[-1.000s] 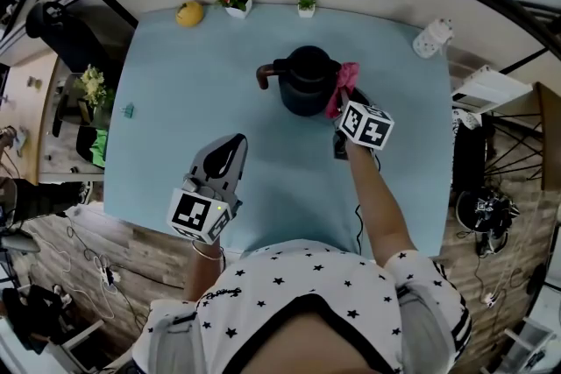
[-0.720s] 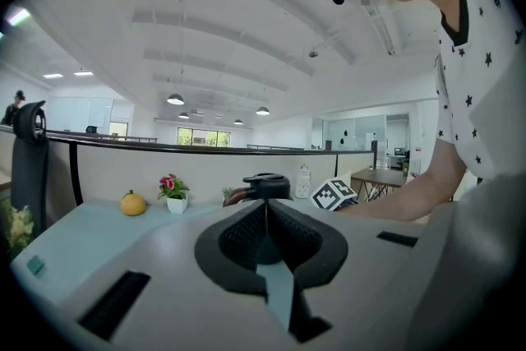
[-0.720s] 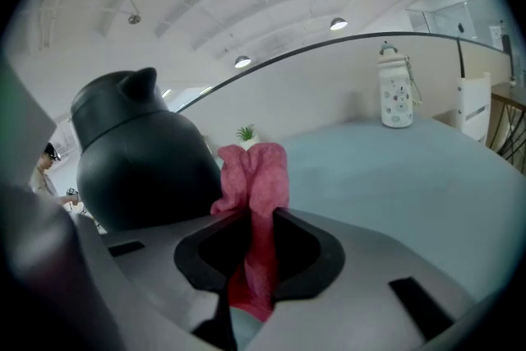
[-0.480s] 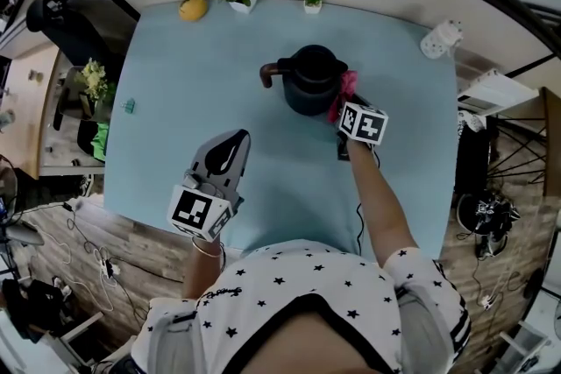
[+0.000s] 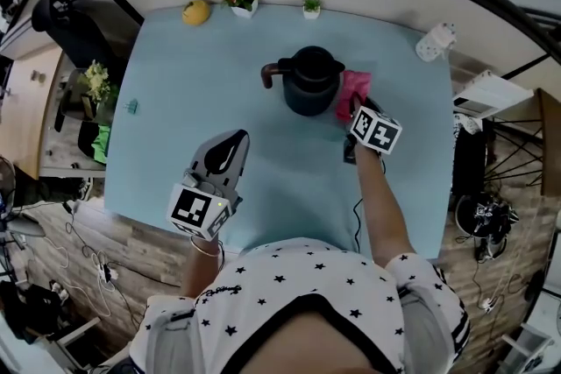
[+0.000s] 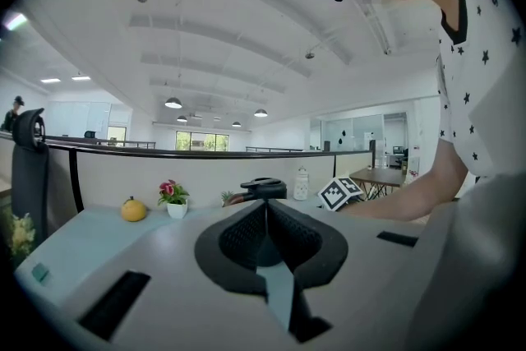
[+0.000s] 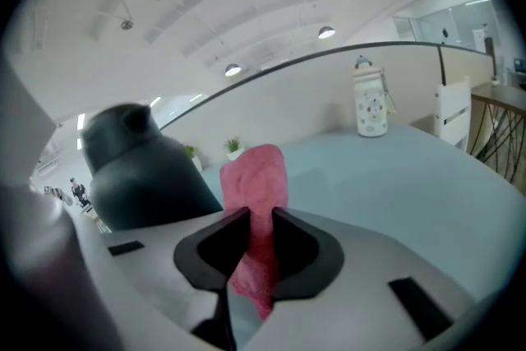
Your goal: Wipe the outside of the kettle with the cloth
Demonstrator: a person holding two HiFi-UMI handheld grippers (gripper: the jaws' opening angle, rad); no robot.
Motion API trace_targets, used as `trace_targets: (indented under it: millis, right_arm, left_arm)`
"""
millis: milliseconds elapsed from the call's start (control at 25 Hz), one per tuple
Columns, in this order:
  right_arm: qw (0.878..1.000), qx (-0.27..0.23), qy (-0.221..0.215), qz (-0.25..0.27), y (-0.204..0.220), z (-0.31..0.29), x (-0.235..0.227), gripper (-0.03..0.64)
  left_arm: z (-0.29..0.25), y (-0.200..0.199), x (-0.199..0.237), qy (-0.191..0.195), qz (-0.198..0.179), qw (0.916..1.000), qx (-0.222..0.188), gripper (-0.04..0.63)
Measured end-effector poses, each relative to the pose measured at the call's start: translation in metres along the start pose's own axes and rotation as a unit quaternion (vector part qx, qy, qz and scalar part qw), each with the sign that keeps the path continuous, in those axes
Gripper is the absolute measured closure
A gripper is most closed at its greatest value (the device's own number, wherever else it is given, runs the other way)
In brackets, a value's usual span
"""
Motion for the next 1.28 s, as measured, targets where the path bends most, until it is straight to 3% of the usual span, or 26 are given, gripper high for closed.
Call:
trace_targets:
  millis: [240, 560, 720, 1280]
  right_arm:
    - [0.992, -0.105, -0.039, -0.053, -0.048, 0.061, 0.016, 0.541]
    - [0.971, -0.192, -0.141, -0.020, -0.094, 0.114, 0.094, 0.541]
    - [0.972, -0.174, -0.158, 0.007, -0.084, 0.104, 0.117, 0.541]
    - [0.987, -0.083, -0.122, 0.060, -0.019, 0.065, 0.112, 0.541]
  left_arm:
    - [0.008, -0.005, -0.013, 0.013, -0.005, 0.9999, -0.009, 0.565]
    - [0.023, -0.007, -0.019, 0.011, -0.008, 0.9998, -0.018, 0.565]
    - [0.030, -0.006, -0.018, 0.004, -0.004, 0.9998, -0.018, 0.565]
    - [0.030, -0.005, -0.015, -0.005, -0.002, 0.9998, -0.019, 0.565]
Point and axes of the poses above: the fingertips, and each gripper's own axes: z backward along the fingers, x to its left, y out of its underside, the point moved 1 cm from there along z, backward along the fingers, and after that the axes turned 9 degrees about z, right-handed, at the moved point
